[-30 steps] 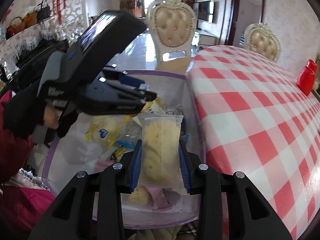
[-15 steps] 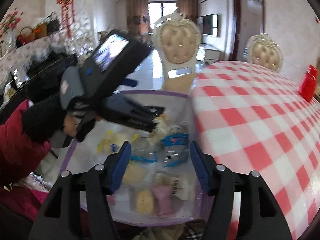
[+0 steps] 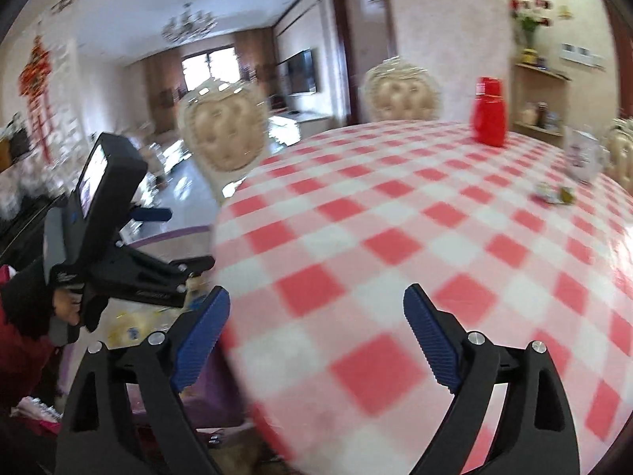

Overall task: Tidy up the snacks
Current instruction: 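Move both open tools back over the last green packets on the table, then grasp the green-printed packet with the right tool while the left tool grasps the lemon packet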

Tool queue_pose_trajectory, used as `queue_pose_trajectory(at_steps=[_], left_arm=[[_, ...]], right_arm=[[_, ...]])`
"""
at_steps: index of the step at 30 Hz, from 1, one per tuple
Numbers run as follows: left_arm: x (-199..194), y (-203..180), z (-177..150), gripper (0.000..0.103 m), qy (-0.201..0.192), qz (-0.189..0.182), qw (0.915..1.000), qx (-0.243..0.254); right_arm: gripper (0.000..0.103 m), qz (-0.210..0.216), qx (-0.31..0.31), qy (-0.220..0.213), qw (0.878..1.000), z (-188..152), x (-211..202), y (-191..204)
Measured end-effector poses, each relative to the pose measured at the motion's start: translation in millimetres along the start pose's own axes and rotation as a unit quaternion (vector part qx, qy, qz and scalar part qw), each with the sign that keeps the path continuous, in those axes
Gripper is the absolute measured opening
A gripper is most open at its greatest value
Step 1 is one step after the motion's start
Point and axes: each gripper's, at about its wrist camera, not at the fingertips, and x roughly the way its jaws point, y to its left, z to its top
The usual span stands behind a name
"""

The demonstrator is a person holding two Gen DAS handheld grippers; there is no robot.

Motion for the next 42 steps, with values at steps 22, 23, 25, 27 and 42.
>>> queue_pose_trajectory(at_steps=[22,23,25,27,42], left_arm=[[160.4,-243.6,280.7,0.098,-0.043,-0.18,0.9699,-0.159],[164.9,-241.0,284.5,0.098,-0.044,-0.176,0.9684,-0.171],[170.8,-228.4,289.9,0.098,-0.059,-0.182,0.9584,-0.212],[170.2,-214.5,289.6,0.098,-0.08,-0.18,0.9525,-0.232],[192.3,-170.9,276.8,0.101,-0.061,-0.231,0.9148,-0.326]], right_arm=[[0.087,-0.198,0.234,0.038,0.951,7.8,14.0,-341.4],[0.087,-0.2,0.233,0.042,0.951,14.4,24.5,-352.5],[0.087,-0.2,0.231,0.045,0.951,28.3,44.2,-370.0],[0.087,-0.195,0.227,0.043,0.953,46.1,68.7,-388.5],[0.083,-0.243,0.29,0.088,0.922,154.5,237.0,-454.0]])
